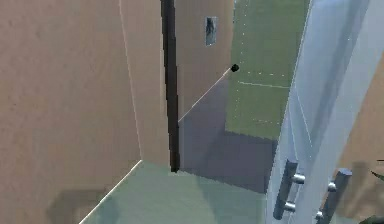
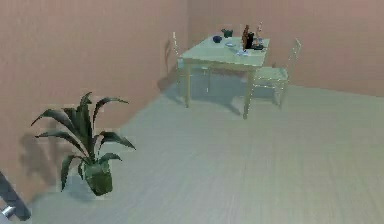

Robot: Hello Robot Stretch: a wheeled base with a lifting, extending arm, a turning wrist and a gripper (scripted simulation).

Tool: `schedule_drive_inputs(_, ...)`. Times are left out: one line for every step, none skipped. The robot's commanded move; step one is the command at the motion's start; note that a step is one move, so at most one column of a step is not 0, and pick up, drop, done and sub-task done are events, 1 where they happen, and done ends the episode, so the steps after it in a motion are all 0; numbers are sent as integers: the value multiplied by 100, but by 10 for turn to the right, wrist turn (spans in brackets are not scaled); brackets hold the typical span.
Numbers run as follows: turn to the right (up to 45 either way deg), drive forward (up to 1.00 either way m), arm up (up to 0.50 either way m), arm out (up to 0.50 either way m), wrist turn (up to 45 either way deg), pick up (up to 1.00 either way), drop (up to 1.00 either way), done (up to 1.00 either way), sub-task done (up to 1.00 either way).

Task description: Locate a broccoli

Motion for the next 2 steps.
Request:
schedule_drive_inputs(0, 100, 0, 0, 0, 0, 0, 0, 0)
schedule_drive_inputs(30, 0, 0, 0, 0, 0, 0, 0, 0)
